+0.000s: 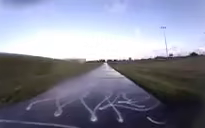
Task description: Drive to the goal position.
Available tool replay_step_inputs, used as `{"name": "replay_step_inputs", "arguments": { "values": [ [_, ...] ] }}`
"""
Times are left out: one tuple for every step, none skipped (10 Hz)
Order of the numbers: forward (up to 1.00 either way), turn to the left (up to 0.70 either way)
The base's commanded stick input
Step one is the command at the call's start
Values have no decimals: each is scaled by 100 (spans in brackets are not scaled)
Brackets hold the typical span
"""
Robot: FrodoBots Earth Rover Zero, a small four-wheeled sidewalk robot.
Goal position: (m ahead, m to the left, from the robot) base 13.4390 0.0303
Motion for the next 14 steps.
{"name": "replay_step_inputs", "arguments": {
  "values": [
    [45,0],
    [45,0],
    [45,0],
    [45,0],
    [45,0],
    [45,0],
    [45,0],
    [45,0],
    [45,0],
    [45,0],
    [45,0],
    [45,0],
    [45,0],
    [45,0]
  ]
}}
